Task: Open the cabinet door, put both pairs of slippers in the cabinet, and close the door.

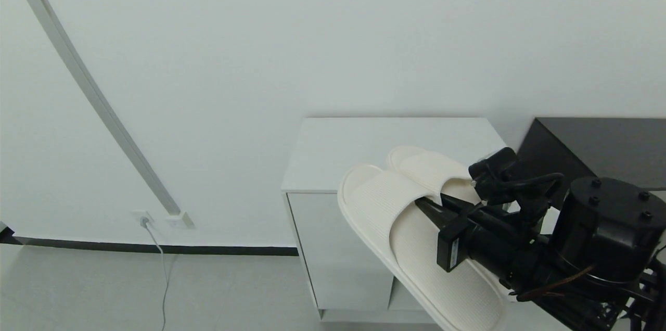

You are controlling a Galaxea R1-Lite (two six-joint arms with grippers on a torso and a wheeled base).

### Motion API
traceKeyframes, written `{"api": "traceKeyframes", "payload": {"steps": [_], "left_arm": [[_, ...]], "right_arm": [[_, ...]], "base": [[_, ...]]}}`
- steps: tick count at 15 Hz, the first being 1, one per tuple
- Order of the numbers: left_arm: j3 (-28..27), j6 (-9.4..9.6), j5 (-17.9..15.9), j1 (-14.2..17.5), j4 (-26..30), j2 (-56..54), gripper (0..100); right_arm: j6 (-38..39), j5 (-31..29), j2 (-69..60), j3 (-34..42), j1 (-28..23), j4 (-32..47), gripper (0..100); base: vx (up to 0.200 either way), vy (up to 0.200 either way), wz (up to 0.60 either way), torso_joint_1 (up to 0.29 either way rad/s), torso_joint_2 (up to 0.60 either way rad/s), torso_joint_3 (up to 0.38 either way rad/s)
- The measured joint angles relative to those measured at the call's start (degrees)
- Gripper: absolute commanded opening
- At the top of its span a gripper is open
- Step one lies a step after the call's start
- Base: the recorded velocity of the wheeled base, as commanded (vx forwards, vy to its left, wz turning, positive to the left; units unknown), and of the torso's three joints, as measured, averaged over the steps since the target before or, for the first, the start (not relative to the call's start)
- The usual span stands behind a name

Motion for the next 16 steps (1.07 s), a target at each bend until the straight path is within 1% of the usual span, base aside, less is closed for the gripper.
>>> {"api": "traceKeyframes", "payload": {"steps": [8,12,16], "left_arm": [[0.00,-0.06,0.00,-0.02,-0.02,0.00,0],[0.00,-0.09,-0.04,0.02,-0.02,0.00,0],[0.00,-0.06,0.02,0.02,0.00,0.00,0]], "right_arm": [[0.05,-0.06,-0.09,0.20,-0.13,-0.20,0],[0.00,0.05,-0.02,0.59,-1.51,-0.05,0],[-0.17,0.07,0.00,1.00,-1.66,0.20,0]], "base": [[0.000,-0.200,0.00,0.001,0.00,0.002],[0.000,0.000,0.00,0.000,0.00,0.000],[0.000,0.000,0.00,0.000,0.00,0.000]]}}
